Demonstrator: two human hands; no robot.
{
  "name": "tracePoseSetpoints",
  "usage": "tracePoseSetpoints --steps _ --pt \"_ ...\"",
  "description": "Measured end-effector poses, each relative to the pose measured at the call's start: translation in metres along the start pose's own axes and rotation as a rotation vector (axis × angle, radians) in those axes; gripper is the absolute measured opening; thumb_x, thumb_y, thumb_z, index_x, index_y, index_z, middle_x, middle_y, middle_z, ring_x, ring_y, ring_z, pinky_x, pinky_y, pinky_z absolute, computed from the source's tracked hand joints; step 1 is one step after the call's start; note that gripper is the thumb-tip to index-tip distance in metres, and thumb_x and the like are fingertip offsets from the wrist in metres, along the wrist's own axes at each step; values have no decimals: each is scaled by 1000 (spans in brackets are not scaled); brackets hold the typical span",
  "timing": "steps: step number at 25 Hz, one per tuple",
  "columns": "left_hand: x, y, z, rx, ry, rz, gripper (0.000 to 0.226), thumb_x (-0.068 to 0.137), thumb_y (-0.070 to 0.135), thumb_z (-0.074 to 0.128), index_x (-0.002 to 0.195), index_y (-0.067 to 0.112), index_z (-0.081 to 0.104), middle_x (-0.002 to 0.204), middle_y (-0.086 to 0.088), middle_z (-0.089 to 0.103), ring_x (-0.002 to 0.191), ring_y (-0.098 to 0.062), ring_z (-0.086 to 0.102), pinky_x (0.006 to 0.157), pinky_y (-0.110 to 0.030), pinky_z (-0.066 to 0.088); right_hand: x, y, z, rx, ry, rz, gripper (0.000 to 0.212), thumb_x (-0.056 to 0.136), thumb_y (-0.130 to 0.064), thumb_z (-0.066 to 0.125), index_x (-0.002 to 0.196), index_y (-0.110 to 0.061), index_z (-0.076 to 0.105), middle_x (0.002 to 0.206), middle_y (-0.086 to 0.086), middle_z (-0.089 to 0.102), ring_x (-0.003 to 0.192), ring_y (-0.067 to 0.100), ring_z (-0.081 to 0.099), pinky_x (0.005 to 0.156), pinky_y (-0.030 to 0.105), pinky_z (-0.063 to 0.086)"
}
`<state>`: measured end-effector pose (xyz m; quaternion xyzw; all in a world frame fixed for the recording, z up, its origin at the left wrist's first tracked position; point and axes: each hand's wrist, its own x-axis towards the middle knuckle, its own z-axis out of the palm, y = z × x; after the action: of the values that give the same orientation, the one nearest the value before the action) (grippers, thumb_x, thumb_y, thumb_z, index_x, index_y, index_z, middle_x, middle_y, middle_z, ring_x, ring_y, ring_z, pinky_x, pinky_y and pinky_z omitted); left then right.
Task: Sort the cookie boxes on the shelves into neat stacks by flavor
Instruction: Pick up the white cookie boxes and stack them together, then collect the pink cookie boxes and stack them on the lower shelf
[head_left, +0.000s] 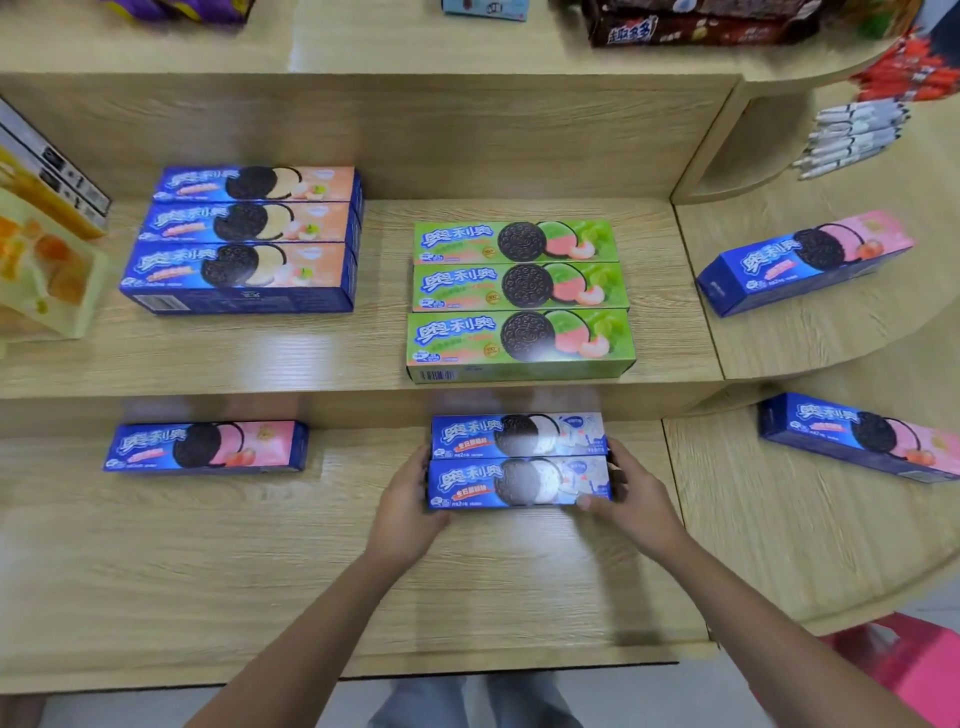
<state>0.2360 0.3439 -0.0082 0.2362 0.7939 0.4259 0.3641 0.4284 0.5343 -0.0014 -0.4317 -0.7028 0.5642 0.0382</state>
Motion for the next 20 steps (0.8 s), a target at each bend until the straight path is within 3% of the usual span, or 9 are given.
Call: tracePoseSetpoints --steps 2,5,7,9,11,13,16,18,20 --pt "-3 6 1 18 24 17 90 57 -11 68 122 46 39 114 27 53 109 -4 56 88 -25 48 -5 -5 -2 -5 18 -14 73 60 -20 81 115 -50 44 108 -21 61 91 -1 61 80 17 48" --pt "-20 24 4 83 138 63 73 67 2 69 132 20 39 123 10 44 117 -16 47 96 -30 38 -18 -12 -17 -19 123 42 83 66 -20 81 135 -24 36 126 -11 46 109 12 50 88 28 42" --pt "-38 45 6 148 152 183 57 75 15 65 128 20 43 125 5 50 116 -15 49 97 -24 39 -35 -14 -38 -24 192 28 76 70 -16 77 135 -20 38 130 -5 46 110 15 50 87 29 40" --pt "-44 80 8 173 82 279 49 82 18 63 127 21 46 125 4 53 114 -14 51 92 -7 35 -57 -15 -62 -47 269 22 69 72 -14 75 132 -19 43 127 -2 51 109 17 52 87 29 41" --pt "-33 130 18 211 -27 413 46 83 25 58 128 24 45 123 10 53 113 -8 50 89 -5 34 -81 -12 -91 -76 358 33 65 72 -13 75 130 -19 45 124 -1 53 108 18 54 87 30 42" --pt "-15 188 35 283 -115 585 49 81 28 57 128 25 44 122 11 53 112 -5 49 90 -14 35 -98 -1 -125 -120 426 52 64 71 -13 75 128 -20 46 122 -3 53 107 19 54 89 33 42" --pt "27 272 82 446 -181 735 55 78 25 62 130 21 45 127 1 58 116 -16 51 99 -31 38 -107 21 -186 -234 506 81 68 68 -13 78 128 -20 46 121 0 53 105 21 54 91 38 43" --pt "62 317 121 587 -156 753 58 75 27 63 130 22 44 131 -2 56 120 -24 50 98 -40 42 -93 42 -232 -350 511 93 71 65 -12 80 128 -13 46 123 7 54 107 28 53 92 42 43" --pt "95 349 159 720 -151 711 68 73 31 67 134 21 39 136 -5 51 124 -26 46 97 -38 41 -65 65 -280 -477 478 79 73 60 -10 82 125 -6 49 124 17 57 112 36 53 96 46 42"
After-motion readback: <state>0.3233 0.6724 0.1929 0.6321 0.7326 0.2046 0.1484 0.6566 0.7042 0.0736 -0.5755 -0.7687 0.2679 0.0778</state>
